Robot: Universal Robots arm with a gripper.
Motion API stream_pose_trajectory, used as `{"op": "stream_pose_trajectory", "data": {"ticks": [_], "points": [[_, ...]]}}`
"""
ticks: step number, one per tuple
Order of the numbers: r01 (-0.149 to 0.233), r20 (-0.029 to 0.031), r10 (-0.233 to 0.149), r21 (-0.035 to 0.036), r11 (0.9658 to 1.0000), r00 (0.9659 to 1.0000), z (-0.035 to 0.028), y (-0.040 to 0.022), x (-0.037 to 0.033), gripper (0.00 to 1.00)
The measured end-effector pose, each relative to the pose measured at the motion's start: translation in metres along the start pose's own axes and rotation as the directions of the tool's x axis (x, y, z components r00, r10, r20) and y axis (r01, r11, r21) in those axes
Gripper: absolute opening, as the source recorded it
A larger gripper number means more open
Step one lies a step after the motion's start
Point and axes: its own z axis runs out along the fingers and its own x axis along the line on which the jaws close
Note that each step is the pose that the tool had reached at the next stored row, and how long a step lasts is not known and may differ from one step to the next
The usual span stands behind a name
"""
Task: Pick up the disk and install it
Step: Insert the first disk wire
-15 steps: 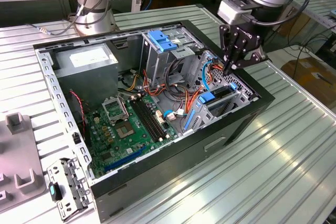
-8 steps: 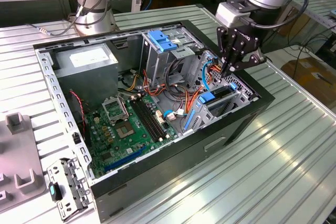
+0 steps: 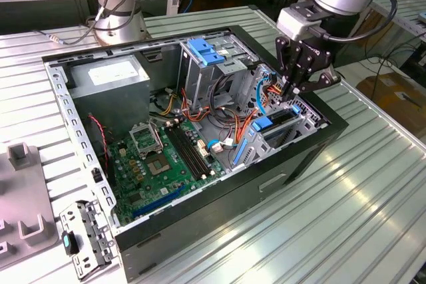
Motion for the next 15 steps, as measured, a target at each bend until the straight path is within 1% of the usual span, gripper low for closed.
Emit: {"op": "stream_pose_trajectory", "data": {"ticks": [3, 12, 15], "points": [[0.0, 0.0, 0.0, 0.0, 1.0, 1.0, -0.0001, 0.0019, 0.0, 0.17], [0.0, 0.0001, 0.0, 0.0, 1.0, 1.0, -0.0002, 0.0037, 0.0, 0.17], [0.0, 0.0, 0.0, 0.0, 1.0, 1.0, -0.0002, 0.0051, 0.0, 0.17]]}}
